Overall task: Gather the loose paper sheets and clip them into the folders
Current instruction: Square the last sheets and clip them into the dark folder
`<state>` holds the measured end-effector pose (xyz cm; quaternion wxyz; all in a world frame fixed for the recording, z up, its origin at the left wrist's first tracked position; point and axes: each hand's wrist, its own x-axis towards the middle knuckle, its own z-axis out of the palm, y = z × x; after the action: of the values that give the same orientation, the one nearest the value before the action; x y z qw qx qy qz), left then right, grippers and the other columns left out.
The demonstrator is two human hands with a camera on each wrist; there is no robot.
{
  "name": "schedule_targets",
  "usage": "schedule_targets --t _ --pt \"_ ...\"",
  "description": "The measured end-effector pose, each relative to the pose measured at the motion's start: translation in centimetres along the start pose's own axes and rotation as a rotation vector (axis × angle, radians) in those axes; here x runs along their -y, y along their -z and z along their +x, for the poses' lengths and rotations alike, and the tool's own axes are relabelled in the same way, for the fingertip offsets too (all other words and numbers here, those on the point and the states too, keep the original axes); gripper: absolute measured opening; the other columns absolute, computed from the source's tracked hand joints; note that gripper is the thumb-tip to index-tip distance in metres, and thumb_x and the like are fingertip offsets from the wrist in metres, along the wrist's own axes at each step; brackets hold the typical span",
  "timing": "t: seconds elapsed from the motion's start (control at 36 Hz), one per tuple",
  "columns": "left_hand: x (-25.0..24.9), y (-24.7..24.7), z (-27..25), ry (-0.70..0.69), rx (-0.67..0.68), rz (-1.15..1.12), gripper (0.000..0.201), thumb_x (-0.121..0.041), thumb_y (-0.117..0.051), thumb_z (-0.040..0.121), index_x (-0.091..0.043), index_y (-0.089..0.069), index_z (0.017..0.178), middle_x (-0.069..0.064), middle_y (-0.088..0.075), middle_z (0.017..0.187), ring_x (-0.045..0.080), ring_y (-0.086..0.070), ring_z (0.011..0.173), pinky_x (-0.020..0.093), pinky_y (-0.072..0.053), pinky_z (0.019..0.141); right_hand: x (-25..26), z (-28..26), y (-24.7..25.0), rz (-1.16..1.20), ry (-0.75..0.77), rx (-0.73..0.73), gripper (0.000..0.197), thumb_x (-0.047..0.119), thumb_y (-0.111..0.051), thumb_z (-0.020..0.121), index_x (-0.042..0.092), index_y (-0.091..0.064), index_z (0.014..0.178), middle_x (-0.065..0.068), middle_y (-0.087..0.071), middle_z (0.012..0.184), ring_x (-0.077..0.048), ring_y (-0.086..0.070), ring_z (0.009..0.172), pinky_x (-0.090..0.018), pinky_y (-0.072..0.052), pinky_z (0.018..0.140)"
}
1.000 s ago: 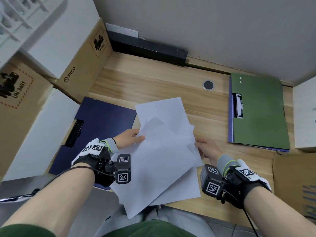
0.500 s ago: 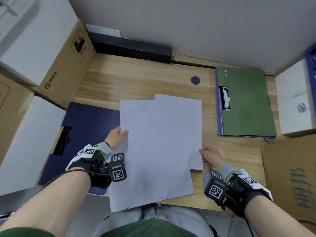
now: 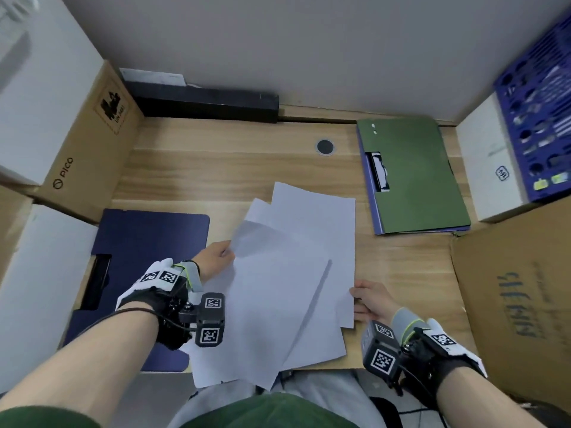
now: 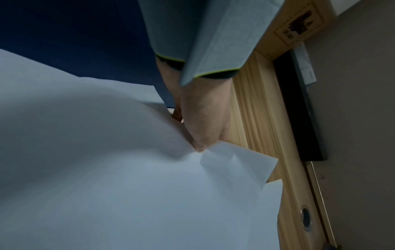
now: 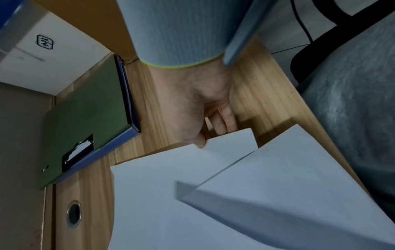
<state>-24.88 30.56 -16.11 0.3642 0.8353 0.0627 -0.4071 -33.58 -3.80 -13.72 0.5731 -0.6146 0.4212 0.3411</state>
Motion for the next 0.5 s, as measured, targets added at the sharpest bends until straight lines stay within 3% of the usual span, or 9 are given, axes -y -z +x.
schedule_targets --t 0.08,0.17,0.22,0.31,0.42,0.5 --pt "-2.2 -0.1 -0.8 -0.027 0.038 0.005 0.042 -0.037 -0.046 0.069 -0.011 -0.061 0.098 0.002 -0.061 0.089 0.020 -0.053 0.081 0.031 -0.045 0.076 -0.2 -0.1 0.1 0.025 0.016 -0.016 0.014 0.001 -0.043 0.097 0.007 -0.054 0.104 -0.010 -0.061 0.079 -0.008 -0.056 0.034 -0.019 -0.048 0.037" --pt "-3.6 -0.6 -1.4 -0.066 0.153 0.062 0.033 -0.034 -0.065 0.068 -0.027 -0.064 0.100 -0.012 -0.070 0.092 0.009 -0.067 0.082 0.023 -0.053 0.076 -0.3 0.0 0.2 0.050 0.033 -0.025 0.013 0.002 -0.044 0.096 0.008 -0.054 0.100 -0.011 -0.064 0.083 -0.009 -0.062 0.041 -0.021 -0.053 0.043" --pt "-4.0 -1.2 -1.7 -0.102 0.226 0.119 0.036 -0.028 -0.072 0.070 -0.035 -0.062 0.104 -0.018 -0.071 0.097 0.000 -0.067 0.087 0.016 -0.051 0.075 -0.4 -0.1 0.2 0.076 0.038 -0.025 0.012 0.004 -0.045 0.096 0.009 -0.055 0.101 -0.011 -0.066 0.089 -0.011 -0.066 0.048 -0.022 -0.054 0.047" --pt "-3.9 -1.7 -1.4 -0.141 0.248 0.172 0.038 -0.020 -0.072 0.075 -0.026 -0.062 0.111 -0.012 -0.070 0.104 0.006 -0.067 0.093 0.016 -0.049 0.077 -0.3 -0.2 0.1 0.119 0.052 -0.030 0.011 0.004 -0.046 0.096 0.010 -0.055 0.097 -0.010 -0.067 0.089 -0.014 -0.068 0.052 -0.024 -0.055 0.048" --pt "-3.8 -0.9 -0.7 -0.135 0.167 0.042 0.028 -0.016 -0.070 0.082 -0.018 -0.063 0.109 -0.004 -0.069 0.103 0.000 -0.065 0.085 0.007 -0.048 0.064 -0.2 -0.3 0.1 0.144 0.064 -0.069 0.013 0.005 -0.045 0.096 0.013 -0.056 0.096 -0.008 -0.069 0.086 -0.021 -0.067 0.063 -0.025 -0.055 0.050" --pt "-3.8 0.2 -0.3 -0.121 0.009 -0.094 0.027 -0.018 -0.070 0.083 -0.018 -0.061 0.109 -0.005 -0.067 0.101 0.001 -0.062 0.083 0.008 -0.046 0.063 0.1 -0.2 -0.2 0.137 0.079 -0.107 0.017 0.002 -0.043 0.096 0.014 -0.053 0.088 0.005 -0.061 0.053 -0.009 -0.054 0.042 -0.021 -0.047 0.044"
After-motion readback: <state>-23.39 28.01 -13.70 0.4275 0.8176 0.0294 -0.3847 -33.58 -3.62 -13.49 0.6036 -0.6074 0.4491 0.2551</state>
